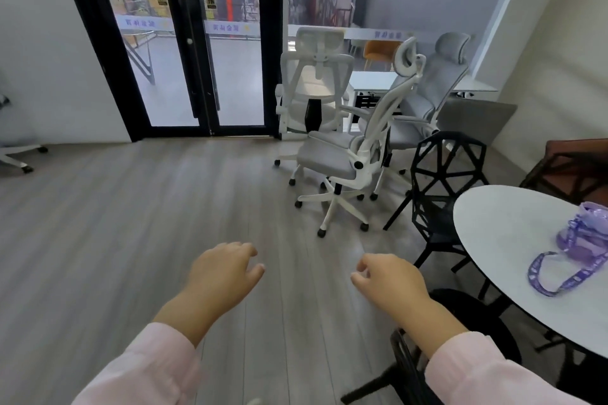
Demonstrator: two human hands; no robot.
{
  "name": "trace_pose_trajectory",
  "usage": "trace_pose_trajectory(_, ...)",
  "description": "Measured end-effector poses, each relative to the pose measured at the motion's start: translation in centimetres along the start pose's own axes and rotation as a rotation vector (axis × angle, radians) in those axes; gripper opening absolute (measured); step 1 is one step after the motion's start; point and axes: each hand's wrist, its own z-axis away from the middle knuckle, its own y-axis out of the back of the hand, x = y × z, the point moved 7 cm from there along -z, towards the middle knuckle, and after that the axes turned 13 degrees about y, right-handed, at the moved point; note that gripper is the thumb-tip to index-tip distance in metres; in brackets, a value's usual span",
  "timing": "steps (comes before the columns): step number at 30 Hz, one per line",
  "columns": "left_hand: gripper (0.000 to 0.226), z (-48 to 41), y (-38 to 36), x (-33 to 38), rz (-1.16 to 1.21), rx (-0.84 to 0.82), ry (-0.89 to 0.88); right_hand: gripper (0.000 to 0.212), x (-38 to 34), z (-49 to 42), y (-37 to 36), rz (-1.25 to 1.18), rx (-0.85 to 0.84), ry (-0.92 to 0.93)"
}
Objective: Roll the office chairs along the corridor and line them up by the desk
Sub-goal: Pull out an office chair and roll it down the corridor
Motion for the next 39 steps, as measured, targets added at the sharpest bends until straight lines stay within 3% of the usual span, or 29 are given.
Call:
trace_pose_trajectory(11,0.041,-26.7,0.6,-0.6,-0.033,-0.041,-0.109,0.03,2.0,-23.0,1.1,-0.037,0.017,-0.11)
trace_pose_trajectory(21,0.04,-46.8,-3.4,8.5,-0.064,-0.091,-0.232,0.027,12.7,-40.3,2.0,-0.056,0.014,-0.191)
trace_pose_trajectory(33,0.037,-70.7,-6.7,17.1,-0.079,-0.162,-0.167,0.025,24.6,-64.5,4.8,-0.064,-0.087,-0.14)
trace_pose_trajectory(39,0.033,-80.7,-10.9,20.6,-0.128,-0.23,-0.218,0.021,28.8,-73.7,2.0,-0.103,-0.158,-0.193)
